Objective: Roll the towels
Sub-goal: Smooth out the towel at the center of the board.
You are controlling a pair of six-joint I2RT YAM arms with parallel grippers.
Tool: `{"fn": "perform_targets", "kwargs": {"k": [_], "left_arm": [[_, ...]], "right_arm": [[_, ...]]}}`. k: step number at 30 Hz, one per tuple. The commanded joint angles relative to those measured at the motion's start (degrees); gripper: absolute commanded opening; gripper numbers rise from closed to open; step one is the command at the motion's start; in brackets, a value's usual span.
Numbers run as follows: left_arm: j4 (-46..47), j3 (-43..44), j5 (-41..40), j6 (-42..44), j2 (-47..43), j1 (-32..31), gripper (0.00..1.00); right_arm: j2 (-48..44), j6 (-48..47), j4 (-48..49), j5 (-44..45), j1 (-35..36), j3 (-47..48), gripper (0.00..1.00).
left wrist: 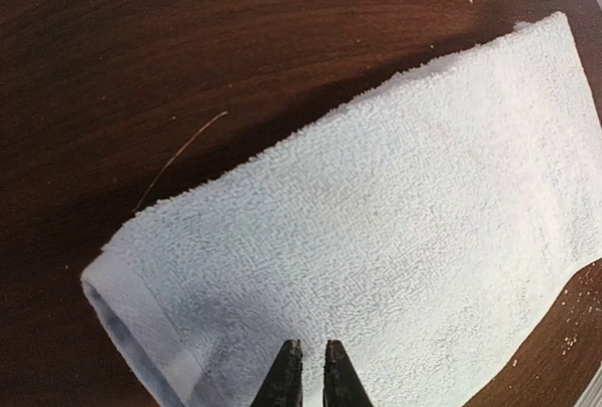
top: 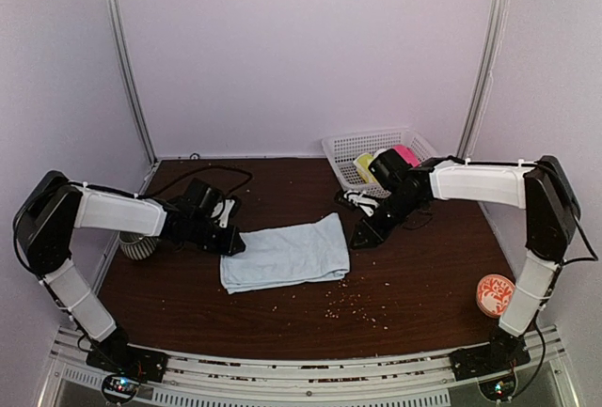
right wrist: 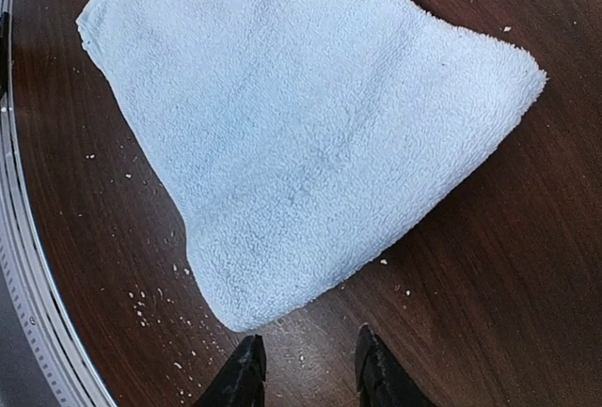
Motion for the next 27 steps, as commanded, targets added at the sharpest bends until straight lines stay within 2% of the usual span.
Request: {"fn": "perform_targets", "kwargs": {"k": [1,5,12,17,20,23,27], "left_arm": [[-1.09,-0.56,-4.99,-0.71,0.00,-0.26,0.09],[-2.52,-2.16,-10.02,-1.01,-0.36,-0.18,0.09],[-2.80,-2.13,-9.40,-1.39,1.76,-0.21,0.08],[-2.20,-2.07,-9.01,-1.45,1.88,-0.20,0.08],[-1.31,-2.42,-8.31,-1.42,1.76,-0.21,0.08],[-1.39,-2.43,-8.41,-0.87,1.99,-0.19,0.08],[-1.96,-2.43,-8.96,-0.43,1.84,-0.23,0.07]], "right_arm": [[1.73,0.18,0.44,0.07,-0.50,0.71,0.36],[5.57,2.15,0.18,-3.62,-1.72,4.30,0.38],[14.81,5.24,-4.55,-11.42,-3.56,13.28,0.41],[19.05,7.83,-7.50,-13.43,-3.58,16.72,0.42],[18.87,8.34,-8.18,-14.11,-3.74,16.51,0.36],[18.06,9.30,-8.98,-13.08,-4.10,16.40,0.19],[12.42,11.69,-6.58,-4.49,-5.81,12.59,0.15]]}}
